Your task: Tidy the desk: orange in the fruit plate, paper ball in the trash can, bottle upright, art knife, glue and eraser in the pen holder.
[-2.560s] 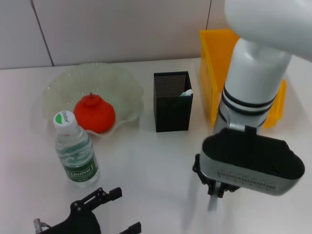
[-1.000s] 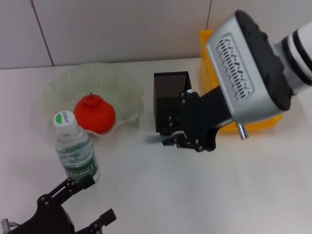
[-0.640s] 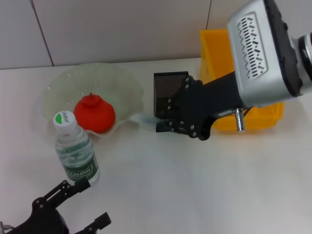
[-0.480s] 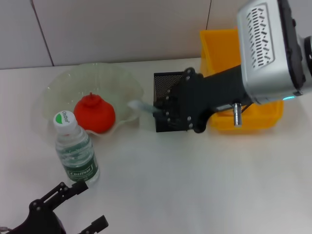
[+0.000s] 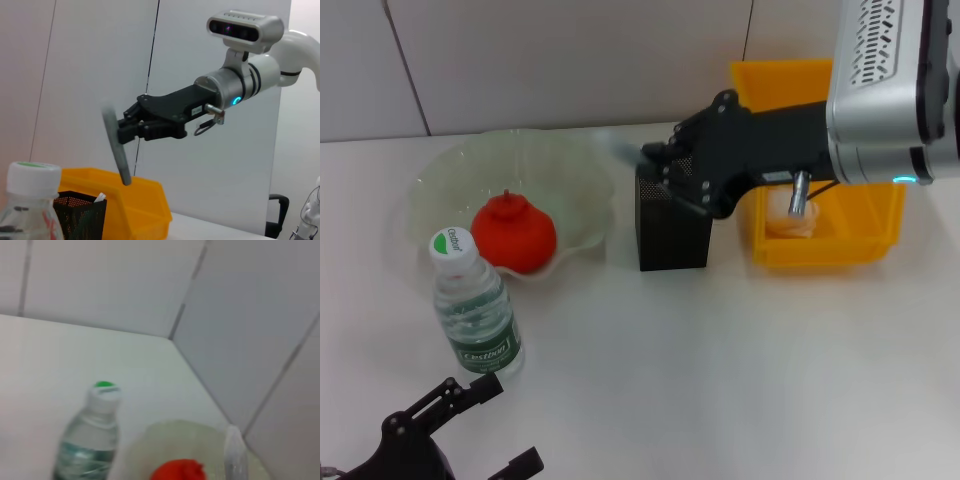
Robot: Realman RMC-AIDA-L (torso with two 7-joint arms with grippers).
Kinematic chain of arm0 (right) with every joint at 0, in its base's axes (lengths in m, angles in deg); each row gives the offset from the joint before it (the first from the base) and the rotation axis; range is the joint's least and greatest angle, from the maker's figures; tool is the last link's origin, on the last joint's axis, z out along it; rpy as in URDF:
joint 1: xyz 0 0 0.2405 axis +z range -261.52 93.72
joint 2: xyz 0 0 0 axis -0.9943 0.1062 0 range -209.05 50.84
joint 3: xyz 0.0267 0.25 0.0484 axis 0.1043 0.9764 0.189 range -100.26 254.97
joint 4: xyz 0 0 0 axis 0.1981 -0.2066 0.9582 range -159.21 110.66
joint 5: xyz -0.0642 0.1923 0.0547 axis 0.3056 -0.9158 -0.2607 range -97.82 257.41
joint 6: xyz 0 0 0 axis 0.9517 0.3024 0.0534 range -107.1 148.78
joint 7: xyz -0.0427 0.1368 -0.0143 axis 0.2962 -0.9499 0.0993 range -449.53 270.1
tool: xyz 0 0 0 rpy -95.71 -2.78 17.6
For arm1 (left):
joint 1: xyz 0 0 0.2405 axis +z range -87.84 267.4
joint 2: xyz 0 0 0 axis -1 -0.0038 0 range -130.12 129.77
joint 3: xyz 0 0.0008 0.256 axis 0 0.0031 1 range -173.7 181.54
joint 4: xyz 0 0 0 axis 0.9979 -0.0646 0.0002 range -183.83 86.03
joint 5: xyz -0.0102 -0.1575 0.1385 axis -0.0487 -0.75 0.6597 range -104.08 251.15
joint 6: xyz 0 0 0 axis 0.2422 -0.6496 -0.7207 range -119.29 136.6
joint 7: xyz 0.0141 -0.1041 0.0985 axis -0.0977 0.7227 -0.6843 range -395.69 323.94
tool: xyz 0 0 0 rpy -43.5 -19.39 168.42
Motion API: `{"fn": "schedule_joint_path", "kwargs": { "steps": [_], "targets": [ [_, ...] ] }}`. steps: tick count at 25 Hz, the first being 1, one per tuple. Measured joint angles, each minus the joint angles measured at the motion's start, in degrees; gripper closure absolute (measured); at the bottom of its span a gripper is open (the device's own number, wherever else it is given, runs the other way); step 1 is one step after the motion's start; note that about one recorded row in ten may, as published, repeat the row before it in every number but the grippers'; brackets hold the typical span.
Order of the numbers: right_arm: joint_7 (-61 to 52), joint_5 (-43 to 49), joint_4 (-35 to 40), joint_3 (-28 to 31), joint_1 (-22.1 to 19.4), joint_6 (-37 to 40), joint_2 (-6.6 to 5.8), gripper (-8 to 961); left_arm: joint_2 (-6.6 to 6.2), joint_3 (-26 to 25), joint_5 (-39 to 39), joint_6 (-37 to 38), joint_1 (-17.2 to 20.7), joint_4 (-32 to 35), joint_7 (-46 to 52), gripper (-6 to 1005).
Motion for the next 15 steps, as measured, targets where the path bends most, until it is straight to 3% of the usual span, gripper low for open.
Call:
{"fn": "schedule_joint_path", "kwargs": {
  "steps": [9, 15],
  "targets": [
    [3.5, -8.1, 5.2, 0.7, -0.4, -9.9, -0.02, 843, 0.00, -0.2, 0.1, 0.0, 0.0, -0.4, 0.0, 152],
    [9.3, -14.4, 8.7, 0.3, -1.0, -12.5, 0.02, 843, 0.00, -0.5, 0.1, 0.2, 0.2, 0.1, 0.8, 153]
  ]
}}
